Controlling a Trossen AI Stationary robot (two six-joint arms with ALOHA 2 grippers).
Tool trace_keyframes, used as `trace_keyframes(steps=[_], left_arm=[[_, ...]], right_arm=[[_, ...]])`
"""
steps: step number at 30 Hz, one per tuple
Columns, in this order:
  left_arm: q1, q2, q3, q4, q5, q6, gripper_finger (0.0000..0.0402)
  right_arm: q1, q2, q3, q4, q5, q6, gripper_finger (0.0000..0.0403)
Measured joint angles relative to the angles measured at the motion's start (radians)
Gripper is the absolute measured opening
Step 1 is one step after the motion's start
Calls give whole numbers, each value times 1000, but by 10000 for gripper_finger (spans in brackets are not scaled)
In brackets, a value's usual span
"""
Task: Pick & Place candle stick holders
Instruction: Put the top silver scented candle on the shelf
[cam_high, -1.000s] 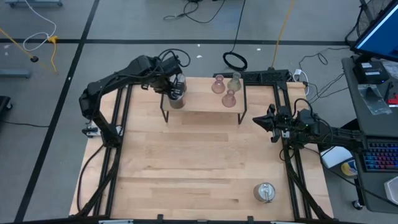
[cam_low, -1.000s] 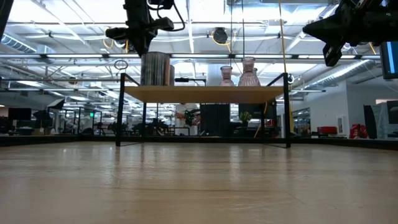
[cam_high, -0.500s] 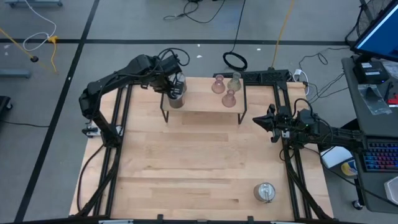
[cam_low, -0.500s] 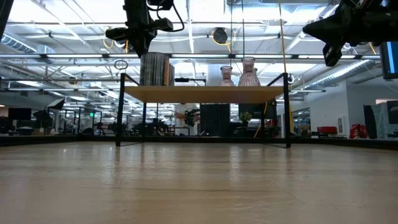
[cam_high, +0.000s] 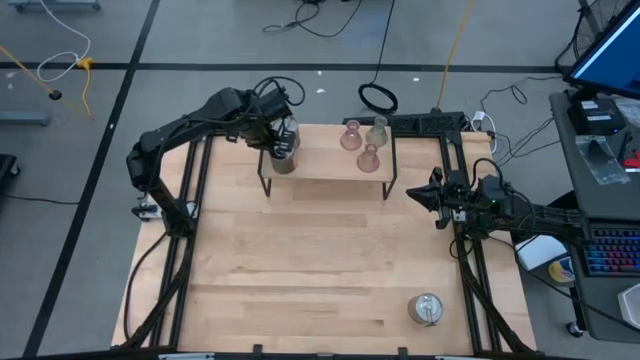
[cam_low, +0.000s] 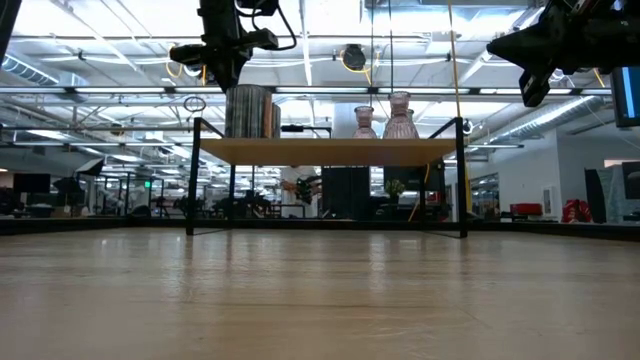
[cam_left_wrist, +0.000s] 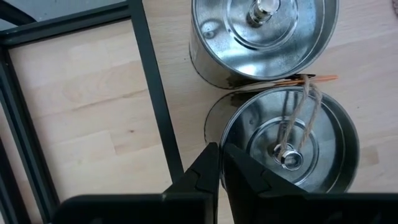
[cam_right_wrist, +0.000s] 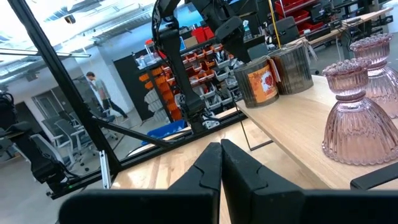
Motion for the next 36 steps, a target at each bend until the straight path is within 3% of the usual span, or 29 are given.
trace_keyframes(steps=[14,20,36], left_arm=[[10,-75,0,26,-9,-23,24],[-41,-109,0,204,17,14,24],[-74,4,0,238,54,55,3]], right_arm=[[0,0,0,0,0,0,0],[0,0,0,0,0,0,0],[0,0,0,0,-3,19,0]])
